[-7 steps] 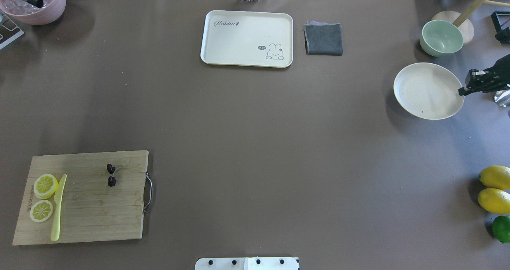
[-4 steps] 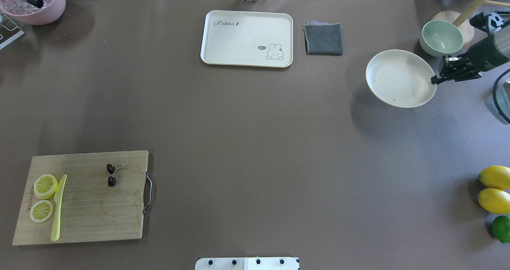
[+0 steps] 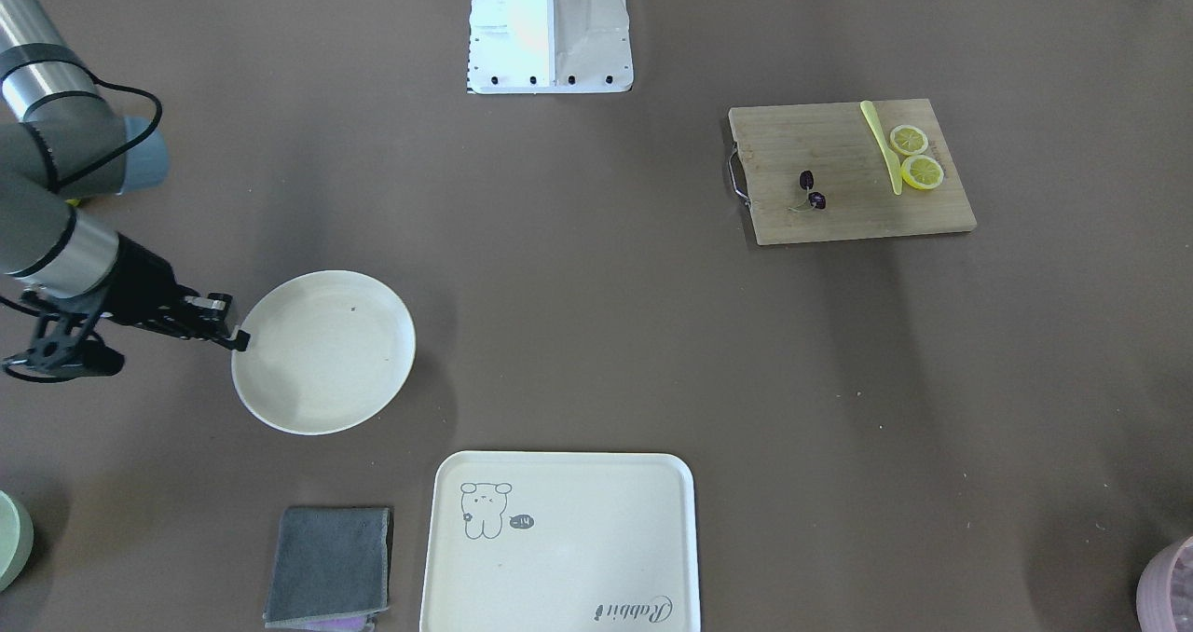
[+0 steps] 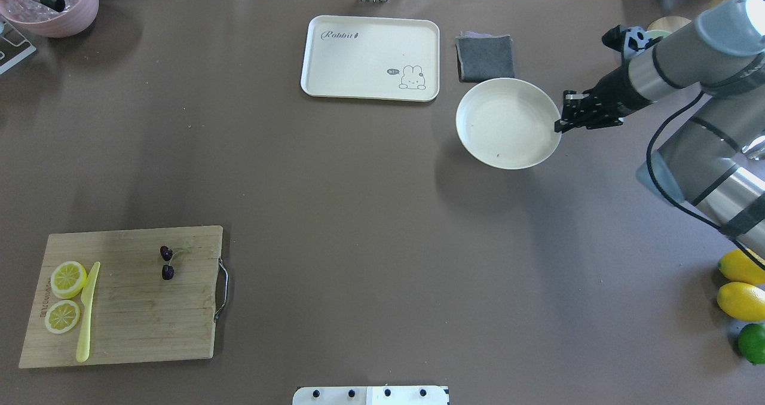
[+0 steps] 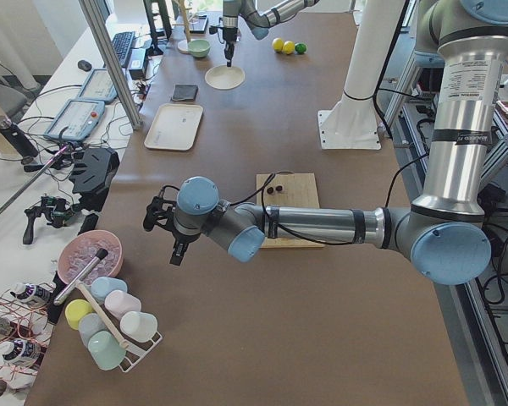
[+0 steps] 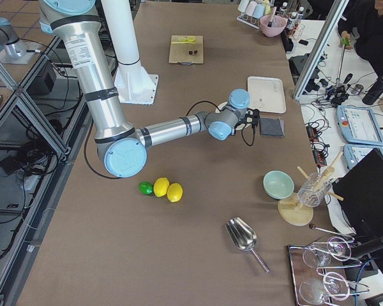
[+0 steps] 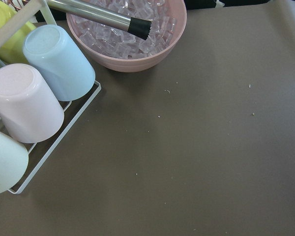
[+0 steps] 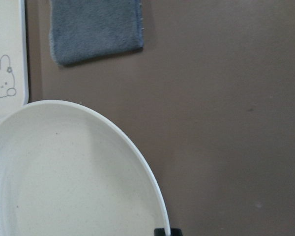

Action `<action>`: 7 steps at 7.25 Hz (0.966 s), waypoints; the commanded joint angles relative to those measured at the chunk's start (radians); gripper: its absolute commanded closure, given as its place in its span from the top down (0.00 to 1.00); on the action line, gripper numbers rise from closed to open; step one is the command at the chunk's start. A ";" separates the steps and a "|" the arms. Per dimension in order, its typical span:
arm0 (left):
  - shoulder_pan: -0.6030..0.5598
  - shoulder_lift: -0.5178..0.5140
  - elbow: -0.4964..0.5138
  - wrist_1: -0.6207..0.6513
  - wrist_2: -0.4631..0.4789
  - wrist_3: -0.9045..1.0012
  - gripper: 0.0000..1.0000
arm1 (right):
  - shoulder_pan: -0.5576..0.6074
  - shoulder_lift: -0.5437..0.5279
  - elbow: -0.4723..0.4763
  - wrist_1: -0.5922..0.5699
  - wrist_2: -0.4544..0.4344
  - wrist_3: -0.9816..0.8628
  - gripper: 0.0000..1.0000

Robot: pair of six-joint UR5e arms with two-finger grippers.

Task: Place red cherry on plate
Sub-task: 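Slide the plate to center with right gripper while left arm approaches board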

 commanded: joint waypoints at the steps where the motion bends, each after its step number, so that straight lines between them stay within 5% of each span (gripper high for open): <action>1: 0.080 -0.012 -0.009 -0.096 0.002 -0.168 0.98 | -0.145 0.088 0.037 -0.003 -0.181 0.199 0.00; 3: 0.269 -0.040 -0.059 -0.220 0.088 -0.497 0.97 | -0.210 0.090 0.093 -0.009 -0.269 0.227 0.00; 7: 0.550 -0.044 -0.237 -0.215 0.257 -0.718 0.97 | -0.378 0.095 0.098 -0.017 -0.468 0.227 0.00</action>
